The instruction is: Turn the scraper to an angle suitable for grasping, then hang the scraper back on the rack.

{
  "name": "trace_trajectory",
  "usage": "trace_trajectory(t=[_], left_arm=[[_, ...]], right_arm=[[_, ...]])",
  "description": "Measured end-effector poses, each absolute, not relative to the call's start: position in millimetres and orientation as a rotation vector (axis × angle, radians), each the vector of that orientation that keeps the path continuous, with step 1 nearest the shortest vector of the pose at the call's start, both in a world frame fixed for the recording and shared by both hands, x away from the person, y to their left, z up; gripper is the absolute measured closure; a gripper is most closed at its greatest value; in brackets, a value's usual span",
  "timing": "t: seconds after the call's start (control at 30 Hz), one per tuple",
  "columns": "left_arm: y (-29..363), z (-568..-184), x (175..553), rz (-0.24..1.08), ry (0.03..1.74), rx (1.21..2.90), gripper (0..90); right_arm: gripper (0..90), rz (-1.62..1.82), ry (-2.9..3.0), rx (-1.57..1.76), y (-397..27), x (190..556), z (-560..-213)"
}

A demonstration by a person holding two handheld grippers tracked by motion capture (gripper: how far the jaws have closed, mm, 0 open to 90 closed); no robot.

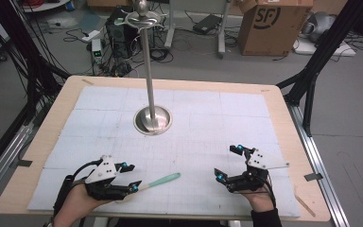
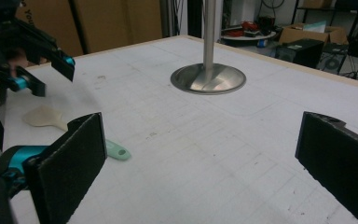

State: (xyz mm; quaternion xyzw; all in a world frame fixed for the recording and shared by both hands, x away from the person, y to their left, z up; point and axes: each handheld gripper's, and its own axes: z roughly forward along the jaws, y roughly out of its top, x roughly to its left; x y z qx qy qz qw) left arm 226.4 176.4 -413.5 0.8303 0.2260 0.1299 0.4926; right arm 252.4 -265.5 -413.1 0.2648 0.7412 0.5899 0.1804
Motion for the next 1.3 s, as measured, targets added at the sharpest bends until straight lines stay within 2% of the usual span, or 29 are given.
trace_trajectory(t=[0.03,0.07,0.13,0.17,0.27,0.37,0.6,0.77,0.8,0.87,1.13,1.3], left_arm=[[177,-413,225,0.32,0.544,2.003,25.9],[178,-413,223,0.347,0.528,2.006,25.9],[179,-412,219,0.37,0.48,2.007,17.3],[181,-411,217,0.383,0.465,2.0,15.5],[185,-409,213,0.309,0.471,1.971,9.4],[192,-408,211,0.314,0.485,1.97,6.5],[197,-404,208,0.303,0.494,1.989,8.4],[181,-400,213,0.263,0.454,2.09,10.4],[179,-399,215,0.238,0.442,2.108,17.3],[176,-399,220,0.202,0.42,2.137,17.7],[154,-398,236,0.192,0.456,2.33,18.7],[138,-403,239,0.15,0.445,2.444,23.5]], right_arm=[[0.8,1.666,2.092,0.744,-265,253,-413],[0.8,1.666,2.092,0.744,-265,253,-413],[0.9,1.666,2.096,0.749,-265,252,-413],[0.8,1.667,2.097,0.751,-265,252,-413],[0.8,1.666,2.097,0.756,-265,252,-413],[0.8,1.661,2.101,0.757,-265,252,-413],[0.9,1.664,2.095,0.753,-266,253,-413],[0.9,1.664,2.091,0.747,-265,254,-413],[0.9,1.669,2.096,0.757,-265,254,-413],[0.9,1.67,2.092,0.753,-266,255,-413],[0.9,1.689,2.08,0.755,-268,258,-413],[0.9,1.688,2.091,0.765,-270,258,-413]])
